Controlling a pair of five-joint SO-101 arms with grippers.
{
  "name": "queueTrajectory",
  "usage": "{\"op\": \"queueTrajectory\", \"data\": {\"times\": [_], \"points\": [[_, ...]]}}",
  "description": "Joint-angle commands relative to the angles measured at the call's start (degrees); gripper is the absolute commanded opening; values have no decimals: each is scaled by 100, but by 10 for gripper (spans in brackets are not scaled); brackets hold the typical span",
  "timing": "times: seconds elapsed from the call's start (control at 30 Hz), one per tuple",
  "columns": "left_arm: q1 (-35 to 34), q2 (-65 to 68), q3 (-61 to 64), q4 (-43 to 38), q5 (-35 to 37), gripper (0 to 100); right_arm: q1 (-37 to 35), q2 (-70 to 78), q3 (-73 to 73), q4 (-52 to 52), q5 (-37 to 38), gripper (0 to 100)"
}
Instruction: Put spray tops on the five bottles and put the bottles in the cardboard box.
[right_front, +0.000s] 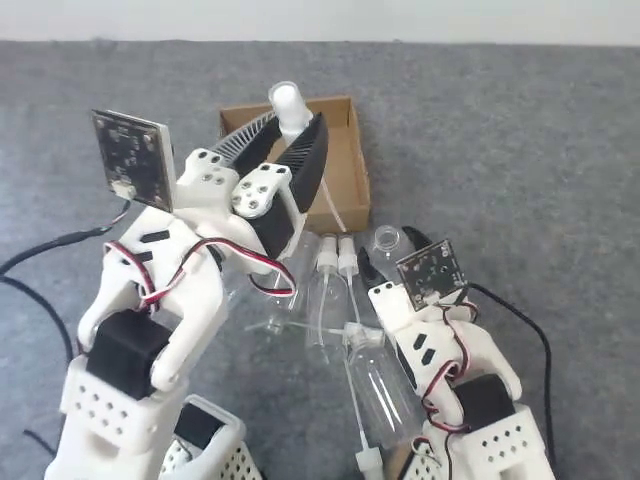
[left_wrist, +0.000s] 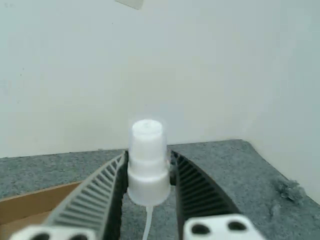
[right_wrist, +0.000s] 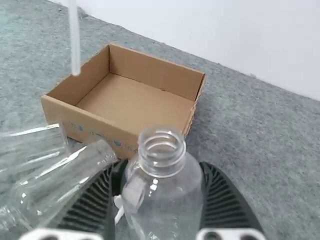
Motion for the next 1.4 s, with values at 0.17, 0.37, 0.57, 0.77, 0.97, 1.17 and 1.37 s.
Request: {"op": "queueTrajectory", "data": {"times": [0.17, 0.37, 0.57, 0.77, 0.97, 1.17, 1.37], "points": [[97, -141, -31, -158, 88, 12, -426, -110, 9, -154, 176, 27], [431, -141, 163, -176, 62, 12, -426, -110, 9, -145, 176, 27], [466, -141, 374, -325, 62, 12, -426, -110, 9, -145, 176, 27], [466, -141, 664, -624, 79, 12, -426, -110, 9, -145, 176, 27], [475, -141, 664, -615, 79, 12, -426, -110, 18, -145, 176, 27], [677, -141, 673, -615, 62, 12, -435, -110, 18, -145, 176, 27], [862, -141, 1103, -985, -114, 12, -435, -110, 79, -171, 176, 27]]}}
